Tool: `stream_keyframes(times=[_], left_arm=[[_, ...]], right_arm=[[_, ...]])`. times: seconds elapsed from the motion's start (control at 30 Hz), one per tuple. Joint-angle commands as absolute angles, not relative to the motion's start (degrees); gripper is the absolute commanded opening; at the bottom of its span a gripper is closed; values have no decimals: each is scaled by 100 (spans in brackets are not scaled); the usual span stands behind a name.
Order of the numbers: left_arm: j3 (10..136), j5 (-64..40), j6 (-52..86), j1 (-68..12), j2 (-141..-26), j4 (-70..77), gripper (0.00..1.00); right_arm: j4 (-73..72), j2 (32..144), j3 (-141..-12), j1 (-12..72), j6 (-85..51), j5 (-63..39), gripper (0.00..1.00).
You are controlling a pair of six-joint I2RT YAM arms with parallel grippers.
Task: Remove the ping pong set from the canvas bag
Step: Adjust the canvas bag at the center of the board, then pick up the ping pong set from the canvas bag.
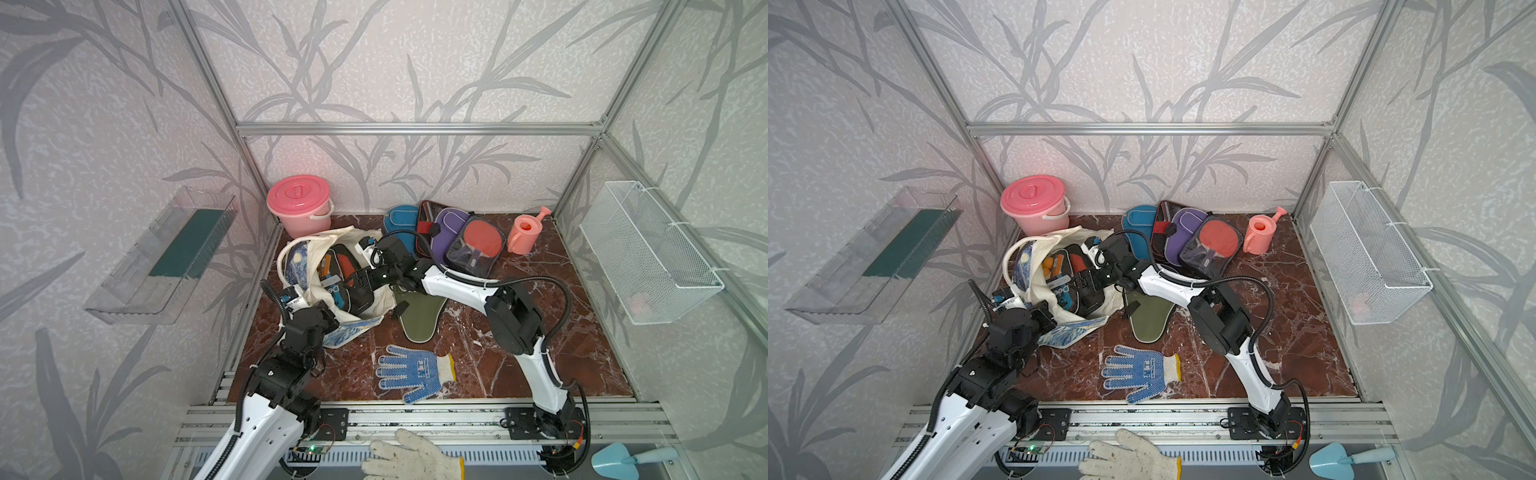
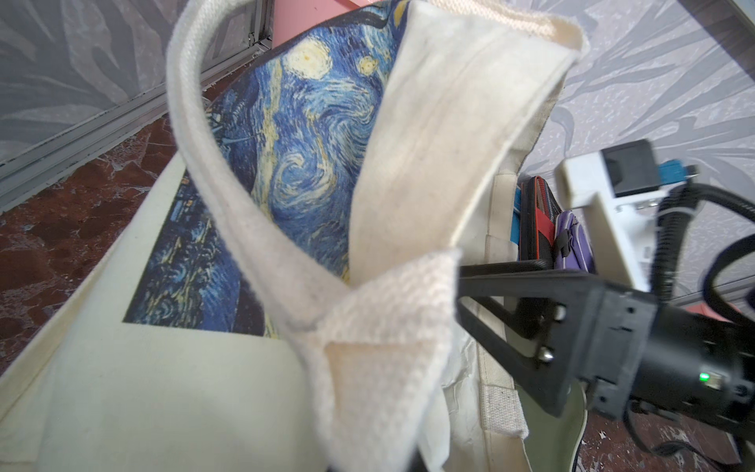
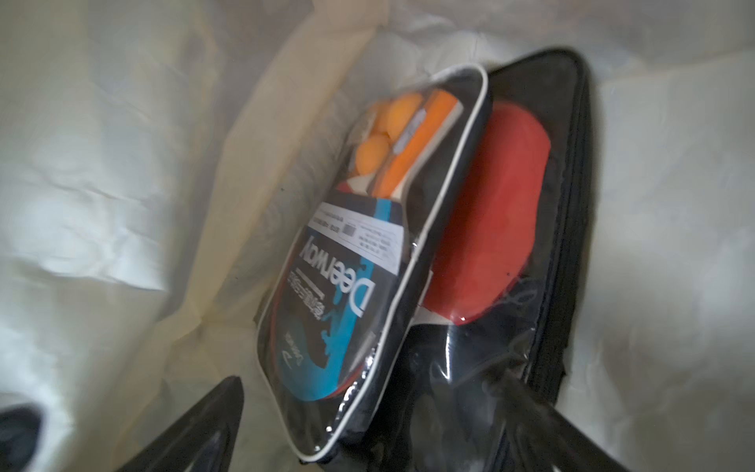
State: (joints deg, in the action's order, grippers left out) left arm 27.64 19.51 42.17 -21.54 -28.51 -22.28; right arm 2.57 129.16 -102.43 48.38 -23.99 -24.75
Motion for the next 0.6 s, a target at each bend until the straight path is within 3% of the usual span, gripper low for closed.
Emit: stream_keyframes(times=[0.0,0.57], left_arm=[[2663,2250,4245,-2102,-2846,-2498,0],[2796,2110,4160,-2109,-2857,-2387,0]], right_arm=[[281,13144,-10637,4825,-2609,-2763,99],[573,14629,-12336,5025,-2979,-2832,96]])
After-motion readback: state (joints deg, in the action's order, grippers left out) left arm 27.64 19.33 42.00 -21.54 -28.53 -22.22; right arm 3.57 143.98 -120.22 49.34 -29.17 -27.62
